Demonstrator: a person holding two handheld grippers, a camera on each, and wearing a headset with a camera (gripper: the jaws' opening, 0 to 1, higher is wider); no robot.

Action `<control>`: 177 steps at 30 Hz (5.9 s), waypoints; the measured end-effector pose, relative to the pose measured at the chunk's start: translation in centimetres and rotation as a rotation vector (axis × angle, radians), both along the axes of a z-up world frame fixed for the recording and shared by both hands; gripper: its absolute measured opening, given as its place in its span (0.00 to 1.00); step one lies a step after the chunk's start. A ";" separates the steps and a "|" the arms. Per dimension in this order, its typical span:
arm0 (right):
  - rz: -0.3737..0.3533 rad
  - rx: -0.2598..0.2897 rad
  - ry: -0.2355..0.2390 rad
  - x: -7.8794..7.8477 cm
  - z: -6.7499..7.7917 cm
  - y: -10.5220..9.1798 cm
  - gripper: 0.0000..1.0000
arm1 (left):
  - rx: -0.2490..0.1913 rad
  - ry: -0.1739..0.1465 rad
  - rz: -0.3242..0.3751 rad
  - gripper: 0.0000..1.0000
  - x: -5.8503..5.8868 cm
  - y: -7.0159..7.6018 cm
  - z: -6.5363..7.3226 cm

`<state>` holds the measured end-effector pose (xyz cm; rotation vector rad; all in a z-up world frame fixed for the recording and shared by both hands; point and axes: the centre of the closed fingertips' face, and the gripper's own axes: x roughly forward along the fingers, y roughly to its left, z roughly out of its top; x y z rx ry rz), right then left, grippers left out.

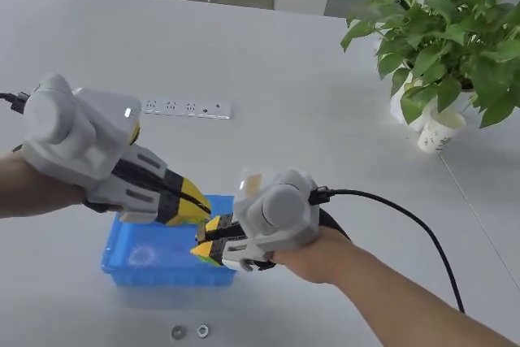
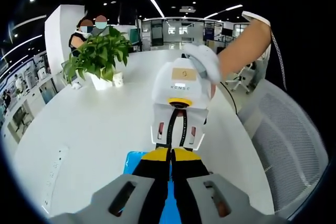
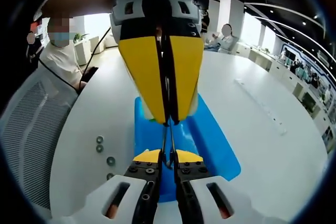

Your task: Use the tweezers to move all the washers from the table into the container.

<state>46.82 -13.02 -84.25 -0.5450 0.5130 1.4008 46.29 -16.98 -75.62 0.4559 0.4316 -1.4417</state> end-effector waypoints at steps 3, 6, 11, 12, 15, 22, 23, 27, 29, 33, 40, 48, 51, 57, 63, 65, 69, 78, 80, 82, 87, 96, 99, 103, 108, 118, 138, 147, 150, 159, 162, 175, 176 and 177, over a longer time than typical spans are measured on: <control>-0.005 -0.006 0.005 0.2 -0.3 0.0 0.10 | 0.001 0.005 0.005 0.03 0.3 0.1 -0.4; -0.006 -0.020 0.010 0.3 -0.8 -0.1 0.10 | 0.000 0.014 0.012 0.03 0.5 0.1 -0.9; -0.001 -0.059 0.013 0.4 -1.7 -0.4 0.10 | 0.000 0.027 0.016 0.03 0.7 0.1 -1.7; -0.001 -0.069 0.010 0.4 -1.8 -0.5 0.10 | 0.000 0.029 0.017 0.03 0.7 0.1 -1.8; 0.004 -0.074 0.006 0.5 -1.9 -0.5 0.10 | -0.005 0.035 0.019 0.03 0.8 0.0 -1.9; 0.007 -0.083 -0.002 0.7 -2.1 -0.3 0.11 | -0.010 0.040 0.025 0.03 1.1 0.2 -2.1; 0.007 -0.083 -0.002 0.8 -2.1 -0.3 0.11 | -0.012 0.042 0.026 0.03 1.1 0.2 -2.1; 0.004 -0.080 -0.003 0.7 -2.0 -0.3 0.11 | -0.018 0.043 0.029 0.03 1.1 0.2 -2.0; 0.003 -0.075 -0.001 0.6 -2.0 -0.4 0.11 | -0.020 0.045 0.030 0.03 1.1 0.2 -1.9; 0.008 -0.067 -0.013 0.6 -1.6 -0.5 0.11 | -0.020 0.042 0.024 0.03 0.9 0.1 -1.5; 0.012 -0.050 -0.033 0.1 -0.6 -0.2 0.11 | -0.023 0.035 0.020 0.03 0.5 0.3 -0.6; 0.030 -0.043 -0.058 -0.1 0.8 0.1 0.11 | -0.017 0.013 0.012 0.03 -0.1 0.5 0.8; 0.031 -0.035 -0.069 0.0 1.6 0.2 0.11 | -0.020 0.007 0.018 0.03 0.0 0.7 1.6; 0.035 -0.032 -0.112 -0.1 3.1 0.3 0.11 | -0.027 -0.014 0.019 0.03 -0.4 0.8 3.2; 0.027 -0.001 -0.114 -0.8 4.3 0.4 0.11 | -0.018 -0.032 0.008 0.03 -1.2 0.8 4.2; 0.025 0.007 -0.111 -1.1 4.5 0.3 0.11 | -0.018 -0.033 0.006 0.03 -1.5 0.7 4.5; 0.025 0.014 -0.107 -1.8 4.9 0.2 0.11 | -0.020 -0.036 -0.001 0.03 -2.2 0.6 4.8; 0.019 0.013 -0.103 -3.2 5.4 -0.3 0.12 | -0.023 -0.047 -0.014 0.03 -3.7 0.1 5.3; 0.020 0.012 -0.100 -3.6 5.3 -0.4 0.12 | -0.028 -0.045 -0.015 0.03 -4.0 0.0 5.3; 0.020 0.012 -0.092 -4.0 5.3 -0.5 0.12 | -0.035 -0.041 -0.015 0.03 -4.3 -0.2 5.2; 0.025 0.019 -0.069 -5.0 4.7 -0.7 0.12 | -0.045 -0.029 -0.017 0.03 -5.1 -0.4 4.8; 0.027 0.023 -0.042 -6.6 3.6 -1.1 0.12 | -0.059 -0.005 -0.024 0.03 -6.5 -0.7 3.8; 0.026 0.021 -0.032 -7.1 3.1 -1.2 0.12 | -0.060 0.002 -0.027 0.03 -6.9 -0.9 3.3; 0.029 0.011 -0.019 -7.6 2.2 -1.3 0.12 | -0.059 0.005 -0.031 0.03 -7.3 -1.1 2.7; 0.031 0.009 -0.010 -8.0 1.6 -1.4 0.12 | -0.056 0.013 -0.028 0.03 -7.8 -1.1 2.2; 0.028 0.005 -0.002 -8.5 0.5 -1.3 0.12 | -0.050 0.019 -0.026 0.03 -8.4 -1.0 1.3; 0.038 -0.024 0.018 -9.2 -1.6 -1.5 0.12 | -0.037 0.049 -0.022 0.03 -8.7 -1.2 -0.9; 0.030 -0.016 0.035 -9.5 -2.1 -1.6 0.12 | -0.028 0.062 -0.032 0.03 -8.9 -1.4 -1.5; 0.028 -0.015 0.038 -9.4 -2.3 -1.6 0.12 | -0.026 0.063 -0.033 0.03 -8.9 -1.4 -1.7; 0.023 -0.007 0.048 -9.3 -2.6 -1.5 0.12 | -0.021 0.066 -0.036 0.03 -8.8 -1.4 -2.3; 0.020 -0.007 0.054 -9.4 -2.8 -1.5 0.12 | -0.023 0.070 -0.035 0.03 -8.8 -1.4 -2.4; 0.023 -0.002 0.056 -9.3 -2.9 -1.5 0.13 | -0.026 0.076 -0.033 0.03 -8.7 -1.4 -2.7; 0.022 -0.002 0.058 -9.3 -3.0 -1.5 0.13 | -0.027 0.076 -0.032 0.03 -8.7 -1.4 -2.7; 0.022 -0.001 0.058 -9.3 -3.0 -1.4 0.13 | -0.028 0.077 -0.032 0.03 -8.7 -1.4 -2.7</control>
